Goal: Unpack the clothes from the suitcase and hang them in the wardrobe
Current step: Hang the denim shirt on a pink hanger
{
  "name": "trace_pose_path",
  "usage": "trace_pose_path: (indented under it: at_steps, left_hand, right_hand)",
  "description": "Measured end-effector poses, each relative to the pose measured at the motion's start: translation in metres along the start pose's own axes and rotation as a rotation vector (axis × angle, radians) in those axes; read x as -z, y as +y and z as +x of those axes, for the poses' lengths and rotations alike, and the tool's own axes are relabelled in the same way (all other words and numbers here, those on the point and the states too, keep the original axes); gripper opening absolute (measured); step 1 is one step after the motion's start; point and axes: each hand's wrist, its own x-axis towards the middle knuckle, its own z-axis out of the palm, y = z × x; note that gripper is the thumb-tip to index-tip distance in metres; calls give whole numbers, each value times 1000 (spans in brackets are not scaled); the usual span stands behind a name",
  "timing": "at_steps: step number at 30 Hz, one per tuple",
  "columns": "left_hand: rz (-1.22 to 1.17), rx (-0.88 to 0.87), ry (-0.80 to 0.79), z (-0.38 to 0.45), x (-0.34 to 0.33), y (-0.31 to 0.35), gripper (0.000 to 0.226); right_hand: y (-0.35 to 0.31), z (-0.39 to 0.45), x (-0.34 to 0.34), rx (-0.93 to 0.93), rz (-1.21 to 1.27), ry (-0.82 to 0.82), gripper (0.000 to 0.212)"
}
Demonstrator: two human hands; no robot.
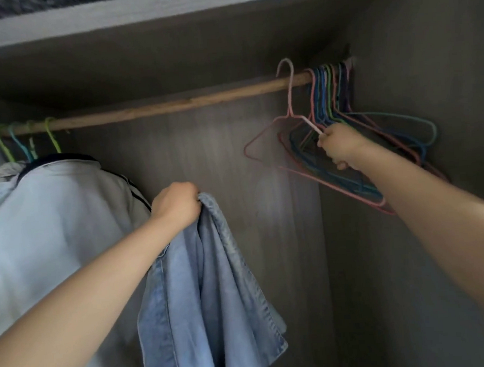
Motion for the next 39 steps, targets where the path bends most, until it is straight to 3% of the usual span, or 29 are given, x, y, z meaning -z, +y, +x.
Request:
trace_pose_path:
  at_steps: [3,7,10,12,17,20,24,26,29,34,36,39]
  left_hand:
    - [-26,52,17,0,9,-7,22]
    - [-35,86,21,-3,18,-33,15]
    - [20,118,7,-8,27,-52,24]
    - [55,126,-7,-14,35,-63,26]
    - [126,191,-15,-33,57,-79,12]
    - [183,252,-49,-46,64,-84,8]
    - [238,312,-73,-59,68,-98,7]
    - [268,315,-76,-64,68,-106,7]
    - [286,357,-89,-70,66,-121,10]
    - [300,425,-136,-80,67,-148,16]
    - [294,426,-133,-84,70,-153,19]
    - [329,420,-101,-89,72,-152,24]
  right_hand:
    - [-11,-5,2,104,143,32,30]
    - [-6,-37,-3,143,505,-221,37]
    - [17,-59,-28,137,630,-235,40]
    - [28,-70,-56,86,720,-260,36]
    - [8,-90,-118,-198,945,-585,25]
    - [-6,-99,-140,-130,807,-578,28]
    - [-11,-102,-143,273,374,-387,27]
    - [-14,-103,-144,364,363,-471,20]
    - [-23,-101,-140,364,386,-464,25]
    - [-34,-95,-114,273,655,-625,61]
    - [-32,-94,-114,256,579,-696,63]
    - [-34,-101,-123,305,292,-733,50]
